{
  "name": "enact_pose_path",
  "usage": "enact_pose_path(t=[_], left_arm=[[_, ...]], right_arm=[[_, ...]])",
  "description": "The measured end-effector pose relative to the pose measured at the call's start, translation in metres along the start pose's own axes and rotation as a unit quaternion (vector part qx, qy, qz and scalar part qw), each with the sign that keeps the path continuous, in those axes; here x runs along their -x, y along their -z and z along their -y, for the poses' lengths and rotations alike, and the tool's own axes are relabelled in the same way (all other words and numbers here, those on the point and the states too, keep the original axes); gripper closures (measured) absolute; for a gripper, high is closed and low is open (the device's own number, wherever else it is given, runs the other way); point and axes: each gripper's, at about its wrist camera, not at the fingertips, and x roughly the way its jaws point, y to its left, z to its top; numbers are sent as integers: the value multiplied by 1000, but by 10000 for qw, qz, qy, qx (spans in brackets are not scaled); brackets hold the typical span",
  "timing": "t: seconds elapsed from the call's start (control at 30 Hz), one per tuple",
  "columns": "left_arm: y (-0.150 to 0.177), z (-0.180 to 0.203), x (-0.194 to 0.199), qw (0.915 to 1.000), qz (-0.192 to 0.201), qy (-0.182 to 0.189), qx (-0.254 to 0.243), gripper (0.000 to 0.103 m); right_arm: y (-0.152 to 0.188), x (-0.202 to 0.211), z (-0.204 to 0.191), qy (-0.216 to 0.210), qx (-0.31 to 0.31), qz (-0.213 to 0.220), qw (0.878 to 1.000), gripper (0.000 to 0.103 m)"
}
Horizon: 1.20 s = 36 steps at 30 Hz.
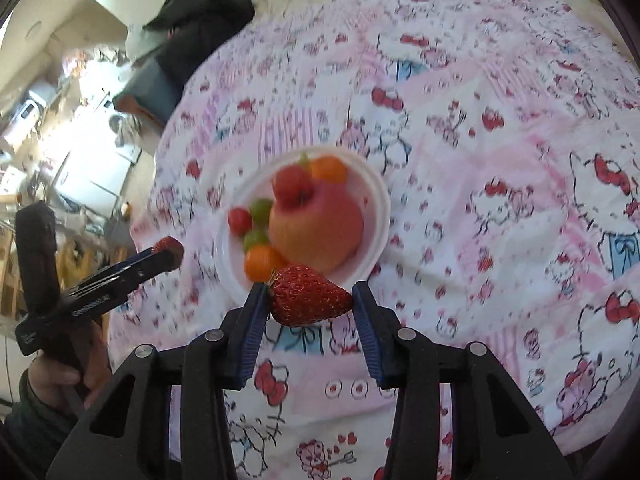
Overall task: Organize fruits
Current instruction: 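Grasp a strawberry with the left tool while the right tool grasps another strawberry, then lower both strawberries onto the plate and open both tools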
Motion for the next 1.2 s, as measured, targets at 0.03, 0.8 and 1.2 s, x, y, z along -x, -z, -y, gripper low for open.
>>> enact_pose_path(t=[0.03,0.8,1.2], left_arm=[[-6,4,-3,10000,5,7,-48,60],[-42,36,-84,9972,-422,306,-540,59],[-42,40,-83,9961,-479,495,-557,46]], right_arm=[[-2,1,1,-21,-23,15,10000,58],[-1,-82,-32,462,675,-1057,9910,57],[-2,-89,-29,503,550,-1106,9911,55]])
